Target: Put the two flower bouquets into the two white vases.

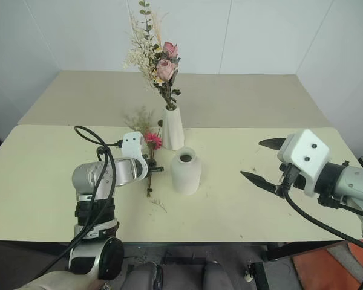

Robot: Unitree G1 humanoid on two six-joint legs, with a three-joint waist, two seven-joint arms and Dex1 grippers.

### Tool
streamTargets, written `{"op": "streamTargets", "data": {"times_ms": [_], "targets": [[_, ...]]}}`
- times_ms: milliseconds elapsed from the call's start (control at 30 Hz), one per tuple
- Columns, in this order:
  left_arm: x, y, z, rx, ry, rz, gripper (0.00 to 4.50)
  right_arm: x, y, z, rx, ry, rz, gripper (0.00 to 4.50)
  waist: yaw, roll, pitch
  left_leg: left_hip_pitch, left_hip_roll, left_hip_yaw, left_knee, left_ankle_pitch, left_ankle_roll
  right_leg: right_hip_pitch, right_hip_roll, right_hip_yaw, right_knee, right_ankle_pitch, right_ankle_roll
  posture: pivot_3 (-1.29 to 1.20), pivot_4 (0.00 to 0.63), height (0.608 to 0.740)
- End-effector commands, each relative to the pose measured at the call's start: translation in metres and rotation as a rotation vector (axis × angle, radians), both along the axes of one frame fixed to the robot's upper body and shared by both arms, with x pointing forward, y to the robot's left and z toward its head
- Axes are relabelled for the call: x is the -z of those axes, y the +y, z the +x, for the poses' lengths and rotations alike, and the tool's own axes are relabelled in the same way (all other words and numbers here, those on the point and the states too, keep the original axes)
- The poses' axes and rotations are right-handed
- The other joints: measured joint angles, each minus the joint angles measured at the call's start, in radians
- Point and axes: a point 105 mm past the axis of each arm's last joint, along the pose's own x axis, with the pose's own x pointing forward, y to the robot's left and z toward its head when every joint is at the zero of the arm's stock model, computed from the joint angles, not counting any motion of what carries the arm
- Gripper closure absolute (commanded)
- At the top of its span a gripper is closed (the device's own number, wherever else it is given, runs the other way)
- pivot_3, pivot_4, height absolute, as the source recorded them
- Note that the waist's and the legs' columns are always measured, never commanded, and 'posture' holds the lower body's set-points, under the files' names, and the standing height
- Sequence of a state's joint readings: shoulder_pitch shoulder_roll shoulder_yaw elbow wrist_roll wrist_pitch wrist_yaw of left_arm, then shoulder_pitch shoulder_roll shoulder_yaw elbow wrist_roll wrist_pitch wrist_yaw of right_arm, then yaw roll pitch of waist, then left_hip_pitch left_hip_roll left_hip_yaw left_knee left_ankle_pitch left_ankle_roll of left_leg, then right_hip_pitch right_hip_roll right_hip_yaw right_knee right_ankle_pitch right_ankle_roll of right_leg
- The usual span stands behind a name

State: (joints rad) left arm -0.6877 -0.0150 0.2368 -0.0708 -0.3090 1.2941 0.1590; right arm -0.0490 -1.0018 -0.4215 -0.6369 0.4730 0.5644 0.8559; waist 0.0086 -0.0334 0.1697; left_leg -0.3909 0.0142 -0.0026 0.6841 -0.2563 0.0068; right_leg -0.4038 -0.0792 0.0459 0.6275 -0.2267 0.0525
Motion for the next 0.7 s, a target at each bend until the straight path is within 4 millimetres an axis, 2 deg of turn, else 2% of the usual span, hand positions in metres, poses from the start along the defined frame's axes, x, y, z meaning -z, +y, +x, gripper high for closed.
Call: {"op": "streamTargets", "data": {"times_ms": [33, 100, 233, 300, 333, 433, 500, 567, 700], "targets": [[-0.030, 0.019, 0.012, -0.134, -0.221, 0.016, 4.46, -0.013, -0.002, -0.003, 0.020, -0.070, -0.003, 0.00, 0.000, 0.000, 0.000, 0.000, 0.000, 0.000, 0.000, 0.000, 0.000, 0.000, 0.000, 0.000, 0.000, 0.000, 0.000, 0.00, 0.150, 0.740], [-0.046, 0.035, 0.014, -0.215, -0.334, 0.004, 4.46, -0.013, -0.003, -0.002, 0.021, -0.070, -0.004, 0.00, -0.001, 0.000, 0.000, 0.000, 0.000, 0.000, 0.000, 0.000, 0.000, 0.000, 0.000, 0.000, 0.000, 0.000, 0.000, 0.00, 0.150, 0.740], [-0.085, 0.095, 0.013, -0.458, -0.622, -0.125, 4.46, -0.013, -0.003, -0.002, 0.026, -0.072, -0.001, 0.00, -0.001, 0.000, 0.000, -0.001, 0.000, 0.000, 0.000, 0.000, 0.000, -0.001, 0.000, 0.000, -0.001, 0.000, 0.000, 0.00, 0.150, 0.740], [-0.114, 0.112, 0.008, -0.407, -0.805, -0.240, 4.46, -0.012, -0.003, -0.001, 0.024, -0.076, 0.017, 0.00, -0.003, 0.000, 0.000, -0.001, 0.000, 0.001, -0.001, 0.000, 0.000, -0.001, 0.000, 0.000, -0.001, 0.000, 0.000, 0.00, 0.150, 0.740], [-0.132, 0.111, 0.004, -0.339, -0.893, -0.329, 4.46, -0.013, -0.002, -0.002, 0.020, -0.078, 0.024, 0.00, -0.002, 0.000, 0.000, -0.001, 0.001, 0.001, -0.002, 0.000, 0.000, -0.001, 0.000, 0.000, -0.001, 0.000, 0.000, 0.00, 0.150, 0.740], [-0.201, 0.078, -0.030, 0.107, -1.186, -0.591, 4.46, -0.014, -0.001, -0.003, 0.010, -0.081, 0.026, 0.00, 0.008, 0.000, 0.000, -0.002, 0.000, 0.001, -0.001, 0.000, 0.000, -0.001, 0.000, -0.001, -0.002, 0.000, 0.000, 0.00, 0.150, 0.740], [-0.229, 0.064, -0.048, 0.369, -1.276, -0.721, 4.46, -0.015, -0.005, -0.003, 0.015, -0.080, 0.021, 0.00, 0.016, -0.001, 0.001, -0.006, 0.001, -0.001, 0.002, 0.000, 0.000, -0.002, -0.001, -0.005, -0.002, 0.000, 0.000, 0.00, 0.150, 0.740], [-0.246, 0.058, -0.053, 0.514, -1.323, -0.808, 4.46, -0.015, -0.011, -0.004, 0.035, -0.069, 0.019, 0.00, 0.016, -0.001, 0.001, -0.008, 0.000, -0.002, 0.005, 0.000, 0.001, -0.002, -0.001, -0.006, -0.003, 0.000, 0.000, 0.00, 0.150, 0.740], [-0.257, 0.038, -0.045, 0.753, -1.289, -0.906, 4.46, -0.016, -0.020, -0.014, 0.049, -0.032, 0.030, 0.00, 0.007, 0.001, -0.001, -0.005, 0.000, -0.001, 0.005, -0.001, 0.002, 0.001, 0.000, -0.005, -0.003, 0.000, 0.001, 0.00, 0.150, 0.740]]}}
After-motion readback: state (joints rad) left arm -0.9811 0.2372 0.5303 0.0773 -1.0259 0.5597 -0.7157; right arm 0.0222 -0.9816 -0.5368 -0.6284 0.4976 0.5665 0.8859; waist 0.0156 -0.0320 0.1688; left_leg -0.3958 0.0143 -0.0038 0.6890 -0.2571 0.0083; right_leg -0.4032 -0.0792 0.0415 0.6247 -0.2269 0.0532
